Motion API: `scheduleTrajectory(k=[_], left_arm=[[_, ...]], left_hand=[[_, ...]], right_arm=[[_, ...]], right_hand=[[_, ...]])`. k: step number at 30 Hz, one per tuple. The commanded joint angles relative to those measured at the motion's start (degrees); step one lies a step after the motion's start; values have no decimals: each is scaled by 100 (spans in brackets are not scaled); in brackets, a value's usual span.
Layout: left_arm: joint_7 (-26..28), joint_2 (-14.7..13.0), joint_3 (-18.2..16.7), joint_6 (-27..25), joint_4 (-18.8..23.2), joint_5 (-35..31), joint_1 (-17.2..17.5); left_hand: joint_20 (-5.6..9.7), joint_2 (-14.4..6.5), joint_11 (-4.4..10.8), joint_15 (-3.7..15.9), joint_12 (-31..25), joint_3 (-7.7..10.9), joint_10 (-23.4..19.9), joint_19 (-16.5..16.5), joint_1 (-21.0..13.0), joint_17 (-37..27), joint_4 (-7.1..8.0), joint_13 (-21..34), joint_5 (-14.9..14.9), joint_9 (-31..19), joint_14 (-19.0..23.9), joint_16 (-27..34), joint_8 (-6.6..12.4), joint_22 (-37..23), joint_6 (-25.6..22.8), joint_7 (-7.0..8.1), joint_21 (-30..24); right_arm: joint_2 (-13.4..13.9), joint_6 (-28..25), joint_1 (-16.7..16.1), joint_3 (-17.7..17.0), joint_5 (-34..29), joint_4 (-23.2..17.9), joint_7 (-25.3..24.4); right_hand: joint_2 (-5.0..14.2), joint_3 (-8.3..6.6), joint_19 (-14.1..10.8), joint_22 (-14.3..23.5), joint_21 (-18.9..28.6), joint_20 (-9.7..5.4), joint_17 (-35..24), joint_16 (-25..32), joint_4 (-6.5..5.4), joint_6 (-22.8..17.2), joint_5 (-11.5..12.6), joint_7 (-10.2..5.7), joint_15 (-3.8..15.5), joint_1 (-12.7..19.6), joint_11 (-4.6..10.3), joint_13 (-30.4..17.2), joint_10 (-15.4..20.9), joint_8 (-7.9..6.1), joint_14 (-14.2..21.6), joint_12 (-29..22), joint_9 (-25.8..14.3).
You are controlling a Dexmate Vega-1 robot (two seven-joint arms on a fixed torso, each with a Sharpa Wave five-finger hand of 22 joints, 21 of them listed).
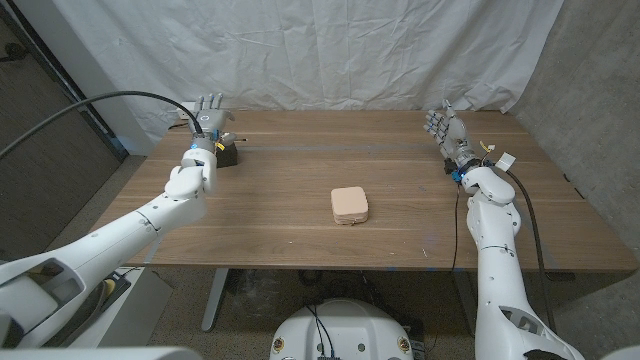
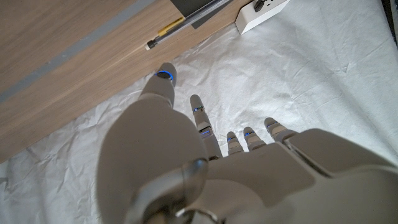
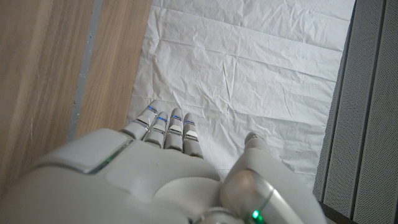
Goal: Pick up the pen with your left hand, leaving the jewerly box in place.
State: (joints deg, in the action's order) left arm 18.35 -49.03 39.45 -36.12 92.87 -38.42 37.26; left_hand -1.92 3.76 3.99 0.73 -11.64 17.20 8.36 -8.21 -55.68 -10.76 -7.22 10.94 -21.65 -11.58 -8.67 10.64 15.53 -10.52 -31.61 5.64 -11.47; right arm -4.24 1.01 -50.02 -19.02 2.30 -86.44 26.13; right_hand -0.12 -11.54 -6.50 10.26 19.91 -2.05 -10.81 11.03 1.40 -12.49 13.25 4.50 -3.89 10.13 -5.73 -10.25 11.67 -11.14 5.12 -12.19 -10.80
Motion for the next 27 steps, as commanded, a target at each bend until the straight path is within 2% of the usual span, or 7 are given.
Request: scheduleTrajectory(k=[1,10,13,17,27], left_arm=[[-232,-74,104,-63,-38,-13,-65],[-254,-72,113,32,-155,35,-128],[-180,-125,18,11,-23,97,-25],[-388,-180,93,-57,-30,11,-104],[-451,-112,138,-51,-109,12,-158]], left_hand=[[52,1,-9,35,11,-34,62,3,-84,-10,12,6,-40,-22,-57,23,19,-17,-62,-61,-55],[33,-8,24,41,-7,-43,24,10,-130,-8,3,6,-54,-27,-51,28,78,-16,-239,-84,-56],[34,-11,25,41,-9,-45,20,21,-139,-8,2,5,-57,-28,-51,28,88,-16,-270,-90,-60],[25,-19,24,38,-9,-49,20,23,-157,-8,2,5,-61,-30,-48,30,105,-14,-327,-84,-59],[-10,-41,25,27,-17,-42,-5,39,-240,-3,-23,4,-71,-34,-44,29,76,-11,-287,-54,-60]], right_arm=[[-30,-14,38,38,-16,-35,-11],[-84,-62,-80,65,-49,-192,-72],[-93,-64,-100,72,-54,-216,-86],[-92,-44,-96,82,-55,-213,-85],[-90,-81,-107,104,-61,-276,-94]], right_hand=[[19,16,-56,17,-13,-35,-6,10,-9,-16,-21,-27,-8,-44,1,-28,45,-12,60,9,-12],[19,23,-60,18,-28,-33,-6,8,-8,-22,-22,-26,-7,-51,-9,-28,46,-14,57,10,-12],[19,25,-60,18,-34,-29,-5,8,-7,-23,-22,-31,-5,-53,-2,-28,44,-15,58,11,-12],[20,27,-62,18,-42,-26,-5,7,-6,-27,-22,-40,-9,-55,-3,-28,44,-16,57,11,-12],[25,31,-67,19,-58,-20,-4,5,-4,-30,-22,-43,-4,-57,-5,-28,45,-18,56,11,-12]])
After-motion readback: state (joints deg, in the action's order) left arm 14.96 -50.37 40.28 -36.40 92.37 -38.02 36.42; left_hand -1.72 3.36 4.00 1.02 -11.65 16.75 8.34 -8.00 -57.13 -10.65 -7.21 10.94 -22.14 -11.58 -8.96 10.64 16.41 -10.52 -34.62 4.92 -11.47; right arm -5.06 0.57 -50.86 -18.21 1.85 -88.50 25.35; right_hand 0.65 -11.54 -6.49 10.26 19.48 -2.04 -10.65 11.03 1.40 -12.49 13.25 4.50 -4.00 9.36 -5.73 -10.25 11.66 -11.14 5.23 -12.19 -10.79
